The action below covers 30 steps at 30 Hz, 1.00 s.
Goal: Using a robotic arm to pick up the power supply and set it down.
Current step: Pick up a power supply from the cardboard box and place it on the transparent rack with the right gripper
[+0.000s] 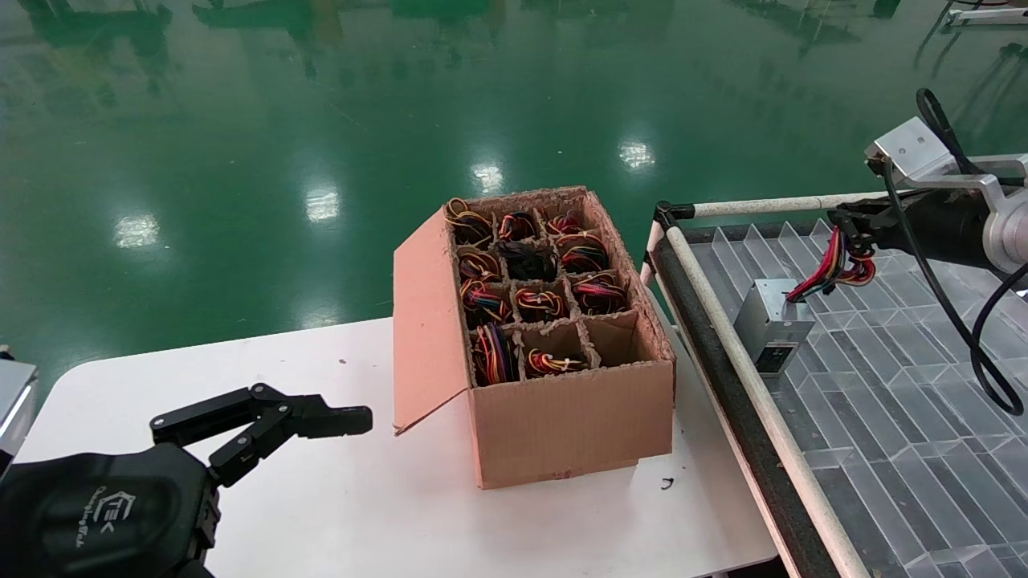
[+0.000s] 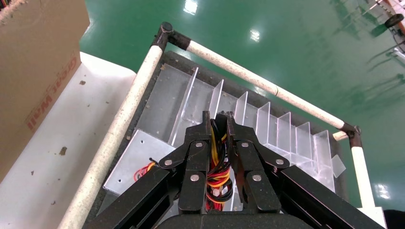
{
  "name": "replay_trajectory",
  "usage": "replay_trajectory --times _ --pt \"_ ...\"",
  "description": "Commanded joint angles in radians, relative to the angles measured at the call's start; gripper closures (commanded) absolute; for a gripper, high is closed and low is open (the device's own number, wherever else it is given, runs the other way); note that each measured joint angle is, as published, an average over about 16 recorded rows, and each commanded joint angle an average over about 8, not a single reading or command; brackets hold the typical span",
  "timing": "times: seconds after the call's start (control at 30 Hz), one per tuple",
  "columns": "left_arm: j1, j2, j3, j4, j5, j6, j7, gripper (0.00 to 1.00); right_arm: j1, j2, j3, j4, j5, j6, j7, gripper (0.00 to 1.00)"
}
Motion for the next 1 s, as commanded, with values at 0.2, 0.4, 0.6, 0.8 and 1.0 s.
replay_trajectory --times 0.2,0.4,0.6,0.8,1.0 --pt "0.0 0.0 0.0 0.0 0.0 0.0 0.0 0.0 -0.011 0.003 0.001 0.004 0.002 0.005 0.0 0.0" --pt "0.0 0.0 0.0 0.0 0.0 0.0 0.0 0.0 -0.012 0.004 0.001 0.004 0.002 0.005 -0.001 0.0" --pt "0.0 0.0 0.0 0.0 0.0 0.0 0.0 0.0 -0.01 0.003 0.001 0.004 0.002 0.005 -0.001 0.0" --pt "0.0 0.0 0.0 0.0 0.0 0.0 0.0 0.0 -0.009 0.003 0.002 0.004 0.002 0.004 -0.001 0.0" --pt "0.0 0.0 0.0 0.0 0.0 0.0 0.0 0.0 -0.008 0.003 0.002 0.004 0.002 0.004 -0.001 0.0"
